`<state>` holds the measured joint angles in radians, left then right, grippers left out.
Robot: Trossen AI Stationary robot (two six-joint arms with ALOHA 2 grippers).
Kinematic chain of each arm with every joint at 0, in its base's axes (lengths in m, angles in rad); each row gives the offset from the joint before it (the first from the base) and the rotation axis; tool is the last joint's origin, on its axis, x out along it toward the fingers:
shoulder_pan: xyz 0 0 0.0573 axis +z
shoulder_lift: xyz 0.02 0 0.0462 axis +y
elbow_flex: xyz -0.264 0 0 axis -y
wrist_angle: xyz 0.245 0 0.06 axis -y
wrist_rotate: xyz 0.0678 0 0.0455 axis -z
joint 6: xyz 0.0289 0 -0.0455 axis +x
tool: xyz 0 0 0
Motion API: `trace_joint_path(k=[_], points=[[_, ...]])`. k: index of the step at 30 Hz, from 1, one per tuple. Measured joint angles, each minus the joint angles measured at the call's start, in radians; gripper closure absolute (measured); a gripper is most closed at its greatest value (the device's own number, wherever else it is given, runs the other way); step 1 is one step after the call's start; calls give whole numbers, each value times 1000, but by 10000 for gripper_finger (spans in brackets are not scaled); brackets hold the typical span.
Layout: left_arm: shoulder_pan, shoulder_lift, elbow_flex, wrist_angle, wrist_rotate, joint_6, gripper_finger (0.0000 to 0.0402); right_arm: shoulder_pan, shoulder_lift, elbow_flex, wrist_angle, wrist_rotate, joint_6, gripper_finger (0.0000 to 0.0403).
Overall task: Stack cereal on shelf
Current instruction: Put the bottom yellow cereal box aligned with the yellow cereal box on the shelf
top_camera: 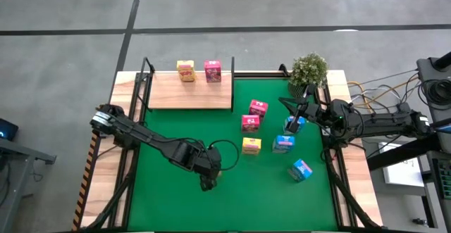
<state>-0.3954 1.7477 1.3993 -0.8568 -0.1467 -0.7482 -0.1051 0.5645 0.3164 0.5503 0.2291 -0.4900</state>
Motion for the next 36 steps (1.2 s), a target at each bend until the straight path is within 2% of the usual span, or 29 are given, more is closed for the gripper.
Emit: trace_joint_path(k=[11,21,28,36], points=[[3,-6,12,-14,0,52,238,0,0,0,0,0,0,394],[47,-126,12,-124,31,303,238,0,0,0,0,0,0,394],[140,-222,12,-204,23,463,238,0,0,0,0,0,1,394],[268,-295,12,-302,-81,682,238,0,0,0,0,0,0,394]])
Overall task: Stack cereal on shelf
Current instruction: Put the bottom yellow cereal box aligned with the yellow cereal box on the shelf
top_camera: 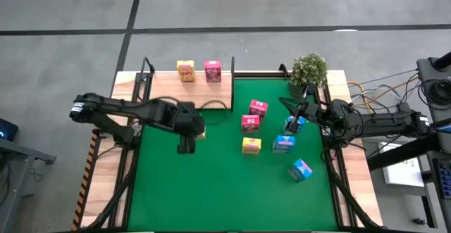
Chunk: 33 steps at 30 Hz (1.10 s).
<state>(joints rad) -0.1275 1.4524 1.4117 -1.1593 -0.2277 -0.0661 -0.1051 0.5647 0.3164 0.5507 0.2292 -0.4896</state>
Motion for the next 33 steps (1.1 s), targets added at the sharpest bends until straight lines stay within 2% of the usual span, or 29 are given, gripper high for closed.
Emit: trace_joint_path(k=[5,16,23,27,33], points=[[114,-17,0,0,-27,152,238,0,0,0,0,0,-2,394],[404,-15,0,0,-2,461,238,0,0,0,0,0,-10,394],[588,-14,0,64,138,583,238,0,0,0,0,0,-23,394],[682,-13,0,64,158,650,238,0,0,0,0,0,-23,394],[780,-11,0,67,308,666,238,0,0,0,0,0,-27,394]])
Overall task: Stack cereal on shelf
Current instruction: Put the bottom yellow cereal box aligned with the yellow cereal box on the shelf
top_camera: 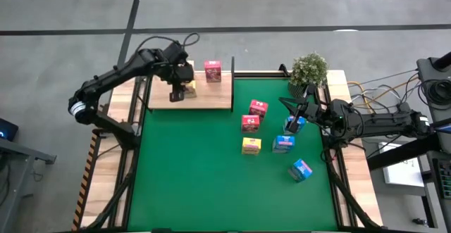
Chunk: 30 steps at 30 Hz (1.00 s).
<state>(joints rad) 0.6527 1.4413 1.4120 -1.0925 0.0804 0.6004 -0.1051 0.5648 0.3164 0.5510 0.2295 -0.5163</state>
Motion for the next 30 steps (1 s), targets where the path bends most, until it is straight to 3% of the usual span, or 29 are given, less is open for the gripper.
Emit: trace_joint_path(k=[19,30], points=[[76,90,0,4,18,98,238,0,0,0,0,0,0,394],[132,99,0,26,87,98,238,0,0,0,0,0,0,394]])
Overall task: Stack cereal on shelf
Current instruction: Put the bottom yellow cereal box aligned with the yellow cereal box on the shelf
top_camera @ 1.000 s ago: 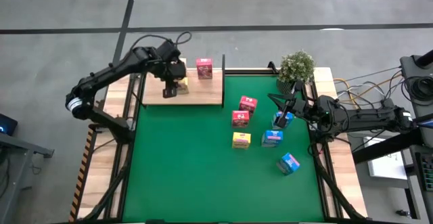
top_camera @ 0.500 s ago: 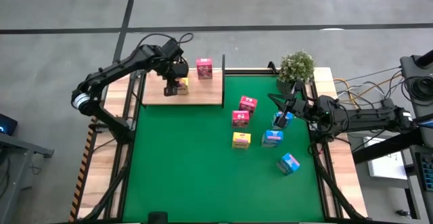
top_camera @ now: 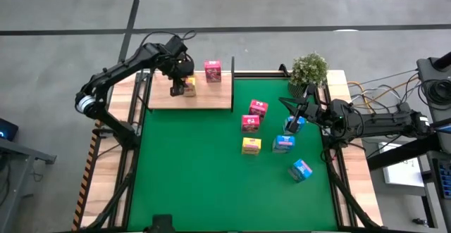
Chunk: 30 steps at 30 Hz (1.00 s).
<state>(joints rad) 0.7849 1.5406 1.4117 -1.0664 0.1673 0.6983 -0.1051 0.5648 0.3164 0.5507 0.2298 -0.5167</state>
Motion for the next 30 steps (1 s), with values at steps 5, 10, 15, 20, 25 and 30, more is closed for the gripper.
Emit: trace_joint_path(k=[5,10,15,20,25,30], points=[[12,4,0,-4,1,17,238,0,0,0,0,0,0,394],[19,20,0,-3,1,24,238,0,0,0,0,8,0,394],[28,31,-1,-3,1,31,238,0,0,0,0,8,0,394],[29,31,-1,0,0,30,238,0,0,0,0,8,-3,394],[29,31,-1,3,-1,29,238,0,0,0,0,8,-6,394],[29,31,-1,16,-32,28,238,0,0,0,0,8,-7,394]])
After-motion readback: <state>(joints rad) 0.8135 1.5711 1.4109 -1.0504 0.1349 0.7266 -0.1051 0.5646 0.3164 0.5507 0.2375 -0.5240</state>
